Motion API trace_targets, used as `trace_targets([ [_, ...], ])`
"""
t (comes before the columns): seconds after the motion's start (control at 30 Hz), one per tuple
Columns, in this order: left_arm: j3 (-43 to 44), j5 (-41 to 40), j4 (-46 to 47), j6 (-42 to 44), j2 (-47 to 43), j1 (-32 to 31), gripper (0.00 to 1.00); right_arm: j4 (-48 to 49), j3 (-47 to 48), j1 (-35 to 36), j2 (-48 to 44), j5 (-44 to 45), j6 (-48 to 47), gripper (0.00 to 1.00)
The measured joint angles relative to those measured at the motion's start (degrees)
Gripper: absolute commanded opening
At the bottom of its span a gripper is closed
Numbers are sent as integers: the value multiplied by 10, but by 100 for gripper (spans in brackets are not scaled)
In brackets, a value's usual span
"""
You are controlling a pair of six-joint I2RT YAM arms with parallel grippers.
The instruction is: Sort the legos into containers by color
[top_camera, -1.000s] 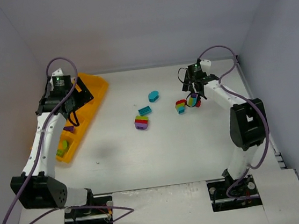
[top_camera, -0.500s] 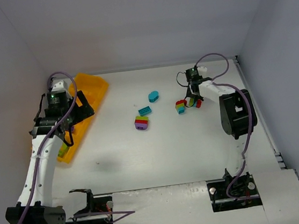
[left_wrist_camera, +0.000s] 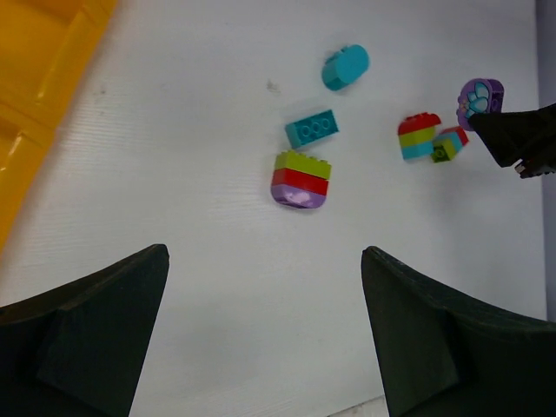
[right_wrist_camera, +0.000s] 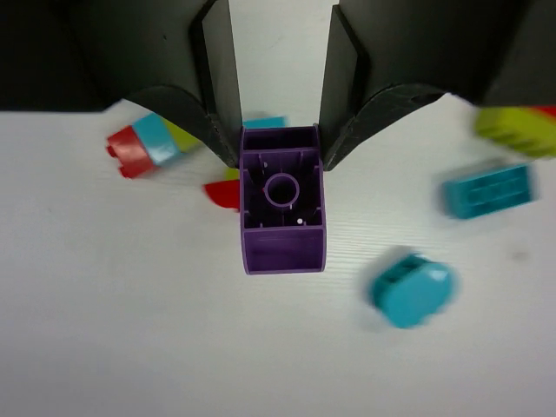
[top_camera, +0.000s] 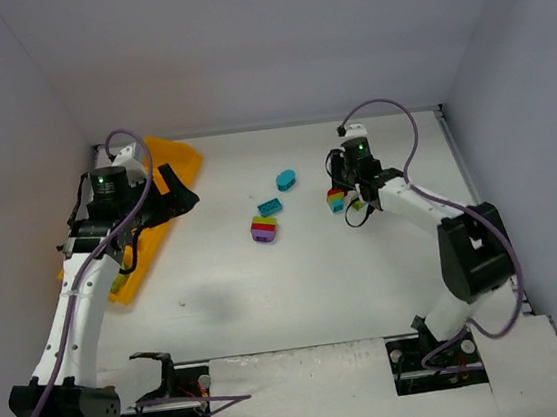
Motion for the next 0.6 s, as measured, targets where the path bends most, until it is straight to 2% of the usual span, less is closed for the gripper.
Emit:
trace_targets([
  [0.17,1,71,45,-24,20,-18,85,78,-66,40,-165,-111,-38,0],
  [0.27,9,102,71,-43,40,-37,85,104,-83,51,-220,-163,-53,0],
  [0.6,47,144,175,-103,95,-143,85,113,-94,129,-245,-257,-69,0],
])
